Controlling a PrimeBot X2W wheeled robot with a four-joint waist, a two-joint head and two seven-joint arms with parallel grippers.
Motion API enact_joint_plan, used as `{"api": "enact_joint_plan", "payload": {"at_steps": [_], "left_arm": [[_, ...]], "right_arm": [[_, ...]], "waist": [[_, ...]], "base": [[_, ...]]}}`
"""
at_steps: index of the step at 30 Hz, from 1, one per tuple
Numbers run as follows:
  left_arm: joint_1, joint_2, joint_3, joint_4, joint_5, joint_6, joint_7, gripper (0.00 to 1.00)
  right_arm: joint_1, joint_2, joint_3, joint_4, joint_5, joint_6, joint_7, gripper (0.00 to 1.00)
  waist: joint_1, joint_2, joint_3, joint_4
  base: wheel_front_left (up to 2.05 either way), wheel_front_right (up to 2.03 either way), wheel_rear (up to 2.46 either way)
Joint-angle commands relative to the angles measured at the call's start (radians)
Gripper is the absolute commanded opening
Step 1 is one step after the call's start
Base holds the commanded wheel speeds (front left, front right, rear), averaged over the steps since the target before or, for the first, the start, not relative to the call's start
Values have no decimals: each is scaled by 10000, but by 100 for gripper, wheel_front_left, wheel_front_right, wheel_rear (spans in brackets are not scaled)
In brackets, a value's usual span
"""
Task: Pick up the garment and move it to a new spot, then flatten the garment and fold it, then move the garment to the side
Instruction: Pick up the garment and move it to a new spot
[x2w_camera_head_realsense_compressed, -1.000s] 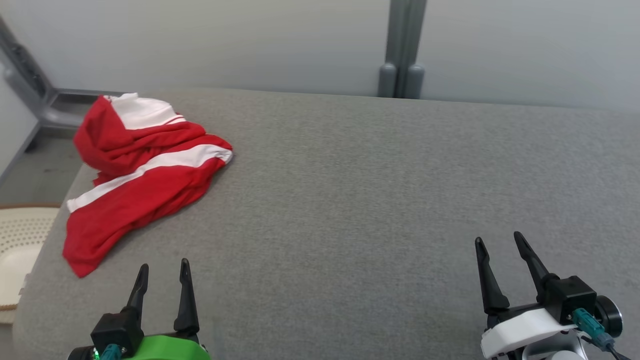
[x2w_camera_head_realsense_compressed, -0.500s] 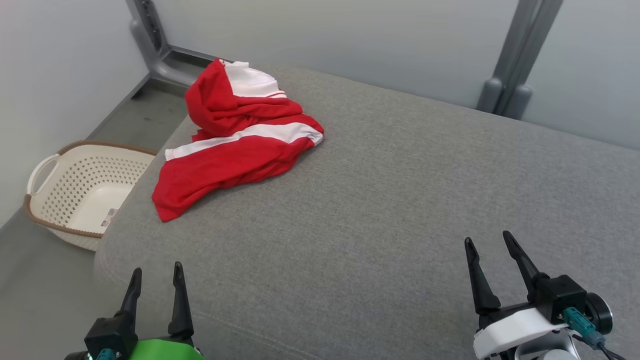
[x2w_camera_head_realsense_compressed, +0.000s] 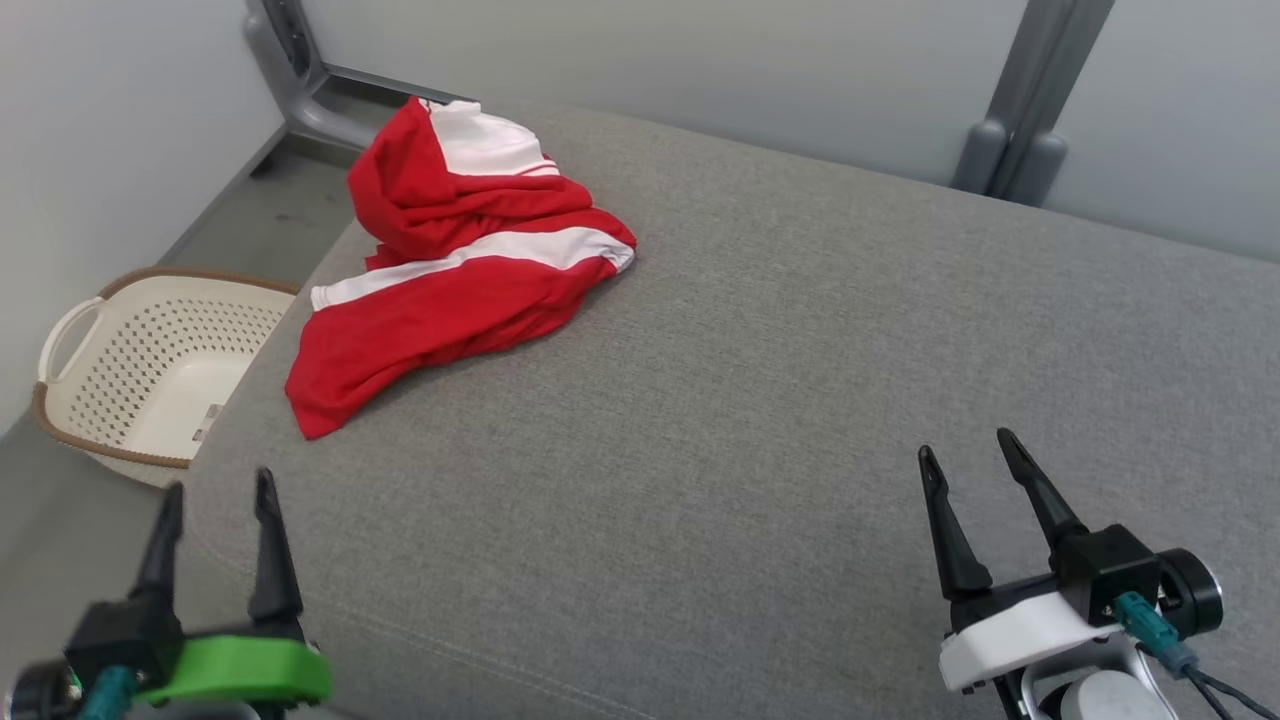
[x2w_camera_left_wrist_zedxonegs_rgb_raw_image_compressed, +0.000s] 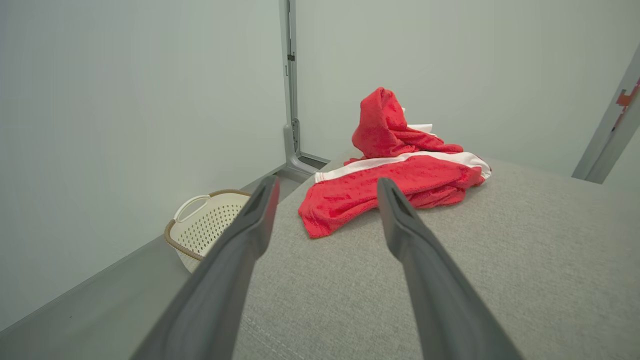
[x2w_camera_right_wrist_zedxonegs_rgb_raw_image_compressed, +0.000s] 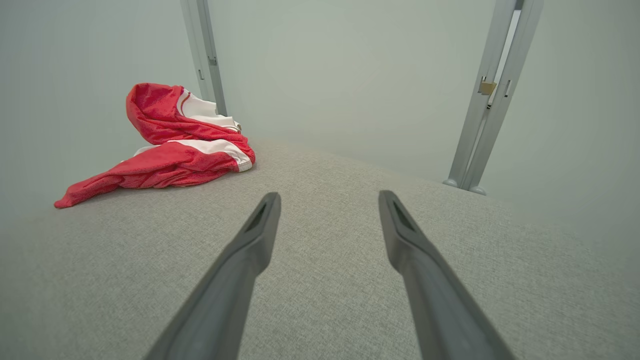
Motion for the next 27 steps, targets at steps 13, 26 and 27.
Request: {"api": "enact_joint_plan", "payload": {"at_steps": [13,26,27], "left_arm": [[-4787,3214,-909,678,-147,-860,1445,100],[-7338,4574,-5203,3619,-3812,-869,3487,100],[-7410,4560,-5394,3839,-3996,-869,3433,100]], "right_arm": [[-682,-40,-426,-505,-923,1,-33,100],[-1176,-32,-838,-1033,-1711,1,-35,100],[-1202,-34,-855,-1064,-1732,1,-33,100]], "waist": [[0,0,1796,-1795],[0,0,3661,-2432],[0,0,3747,-2459]], "base": [[0,0,0],[0,0,0],[0,0,0]]}}
